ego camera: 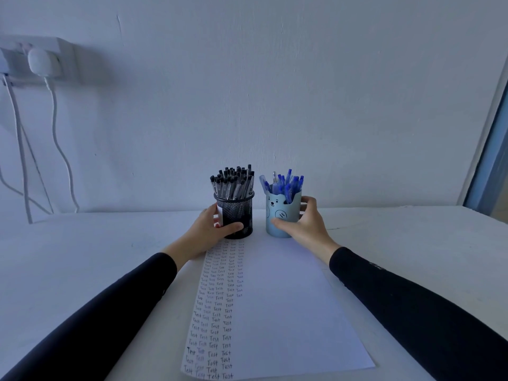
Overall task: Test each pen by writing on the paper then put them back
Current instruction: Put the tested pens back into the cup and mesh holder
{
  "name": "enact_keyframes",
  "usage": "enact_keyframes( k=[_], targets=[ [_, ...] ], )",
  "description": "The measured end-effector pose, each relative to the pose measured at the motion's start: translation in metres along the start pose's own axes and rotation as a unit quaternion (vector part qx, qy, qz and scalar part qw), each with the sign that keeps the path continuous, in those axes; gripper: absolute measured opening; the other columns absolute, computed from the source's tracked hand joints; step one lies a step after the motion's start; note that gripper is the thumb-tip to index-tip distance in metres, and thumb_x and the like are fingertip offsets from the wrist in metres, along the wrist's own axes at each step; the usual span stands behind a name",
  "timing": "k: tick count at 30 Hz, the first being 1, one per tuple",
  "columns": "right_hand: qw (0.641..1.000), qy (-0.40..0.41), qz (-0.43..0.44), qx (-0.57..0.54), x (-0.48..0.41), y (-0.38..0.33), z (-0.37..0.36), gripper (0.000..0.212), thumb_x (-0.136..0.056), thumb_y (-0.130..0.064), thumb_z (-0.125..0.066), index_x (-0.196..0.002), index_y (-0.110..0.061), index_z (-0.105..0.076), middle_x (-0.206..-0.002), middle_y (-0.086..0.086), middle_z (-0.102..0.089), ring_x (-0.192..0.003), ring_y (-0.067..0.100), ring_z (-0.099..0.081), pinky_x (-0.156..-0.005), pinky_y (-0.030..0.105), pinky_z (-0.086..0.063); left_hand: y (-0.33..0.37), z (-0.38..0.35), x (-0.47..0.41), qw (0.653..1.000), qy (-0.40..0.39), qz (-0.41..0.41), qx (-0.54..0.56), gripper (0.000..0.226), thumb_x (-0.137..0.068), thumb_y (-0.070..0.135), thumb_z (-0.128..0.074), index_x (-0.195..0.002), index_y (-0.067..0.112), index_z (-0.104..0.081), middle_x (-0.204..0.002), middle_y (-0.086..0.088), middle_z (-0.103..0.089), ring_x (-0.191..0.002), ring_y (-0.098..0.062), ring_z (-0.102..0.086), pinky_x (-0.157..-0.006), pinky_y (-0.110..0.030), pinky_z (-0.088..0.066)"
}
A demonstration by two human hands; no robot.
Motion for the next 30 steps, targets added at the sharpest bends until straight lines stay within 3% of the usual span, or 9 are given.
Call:
enact_keyframes(
  k=[3, 5, 8, 11, 13, 18, 24, 27, 30],
  targets=[
    [1.0, -0.001, 0.002, 0.003, 0.001, -0.001, 0.0, 0.069, -0.074, -0.022, -0.084, -0.124, -0.023, -0.036, -0.111, -0.008, -0.055, -0.094, 0.002, -0.061, -0.059, 0.011, -0.05, 0.003, -0.001, 0.001, 1.0, -0.004, -0.005, -0.008, 0.063, -0.077, 0.048, -0.076, -0.13, 0.03, -0.047, -0.133, 0.005, -0.053, -0.127, -0.016, -0.049, -0.101, -0.033, -0.042],
    [1.0, -0.002, 0.003, 0.002, 0.002, -0.002, 0.0, 0.07, -0.075, -0.022, -0.084, -0.126, -0.022, -0.036, -0.111, -0.009, -0.055, -0.094, 0.001, -0.061, -0.059, 0.012, -0.05, 0.005, -0.002, 0.005, 1.0, 0.0, -0.003, 0.011, 0.079, -0.076, 0.045, -0.076, -0.142, 0.025, -0.036, -0.142, 0.008, -0.044, -0.133, -0.016, -0.042, -0.102, -0.032, -0.04],
    [1.0, -0.013, 0.0, -0.005, 0.002, -0.001, -0.001, 0.071, -0.076, -0.023, -0.083, -0.127, -0.024, -0.034, -0.11, -0.011, -0.053, -0.092, 0.0, -0.059, -0.06, 0.013, -0.05, 0.03, 0.016, 0.015, 0.989, 0.127, -0.069, 0.027, 0.114, -0.068, 0.053, -0.08, -0.153, 0.023, -0.01, -0.156, 0.005, -0.02, -0.141, -0.014, -0.026, -0.113, -0.036, -0.03],
    [1.0, -0.019, -0.001, -0.017, 0.001, -0.001, -0.002, 0.072, -0.076, -0.023, -0.084, -0.127, -0.024, -0.033, -0.111, -0.01, -0.052, -0.092, -0.002, -0.058, -0.059, 0.01, -0.049, 0.084, 0.037, 0.013, 0.926, 0.23, -0.249, -0.166, 0.09, -0.08, 0.054, -0.069, -0.149, 0.017, -0.025, -0.154, 0.001, -0.03, -0.141, -0.014, -0.027, -0.115, -0.03, -0.021],
    [1.0, -0.019, -0.001, -0.019, 0.001, 0.001, -0.002, 0.072, -0.077, -0.023, -0.083, -0.13, -0.023, -0.034, -0.115, -0.008, -0.054, -0.094, -0.003, -0.058, -0.062, 0.011, -0.049, 0.114, 0.03, -0.001, 0.89, 0.186, -0.277, -0.31, 0.077, -0.087, 0.06, -0.056, -0.148, 0.018, -0.033, -0.153, 0.002, -0.036, -0.142, -0.015, -0.029, -0.116, -0.031, -0.019],
    [1.0, -0.013, 0.004, -0.015, -0.001, 0.002, -0.002, 0.073, -0.076, -0.022, -0.084, -0.13, -0.023, -0.036, -0.118, -0.004, -0.055, -0.094, -0.002, -0.058, -0.062, 0.011, -0.05, 0.128, 0.011, -0.036, 0.879, 0.069, -0.207, -0.423, 0.071, -0.092, 0.062, -0.044, -0.149, 0.02, -0.035, -0.151, 0.003, -0.042, -0.136, -0.018, -0.041, -0.107, -0.037, -0.036],
    [1.0, -0.015, 0.007, -0.017, -0.003, 0.002, -0.002, 0.074, -0.075, -0.023, -0.084, -0.132, -0.022, -0.037, -0.118, -0.004, -0.055, -0.096, -0.001, -0.058, -0.061, 0.01, -0.05, 0.131, 0.01, -0.031, 0.88, 0.083, -0.214, -0.417, 0.062, -0.093, 0.054, -0.049, -0.145, 0.021, -0.042, -0.139, 0.0, -0.055, -0.123, -0.023, -0.054, -0.094, -0.037, -0.045],
    [1.0, -0.015, 0.004, -0.017, -0.002, 0.001, -0.003, 0.073, -0.075, -0.024, -0.084, -0.13, -0.024, -0.036, -0.118, -0.005, -0.056, -0.095, -0.001, -0.059, -0.061, 0.011, -0.05, 0.136, 0.014, -0.037, 0.916, 0.092, -0.176, -0.349, 0.051, -0.088, 0.057, -0.056, -0.123, 0.02, -0.059, -0.11, 0.003, -0.066, -0.097, -0.018, -0.062, -0.081, -0.033, -0.052],
    [1.0, -0.013, 0.004, -0.019, -0.002, 0.002, -0.002, 0.073, -0.074, -0.024, -0.085, -0.129, -0.024, -0.036, -0.118, -0.004, -0.056, -0.096, 0.0, -0.06, -0.062, 0.012, -0.05, 0.145, 0.016, -0.051, 0.936, 0.099, -0.125, -0.314, 0.036, -0.089, 0.045, -0.061, -0.096, 0.01, -0.069, -0.09, -0.005, -0.071, -0.078, -0.018, -0.063, -0.07, -0.032, -0.055]
  ],
)
Point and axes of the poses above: each hand's wrist, its own x-axis away from the middle knuckle, its own z-axis out of the back of the hand, y = z × x, the point moved 6 cm from there along -x, towards the middle knuckle
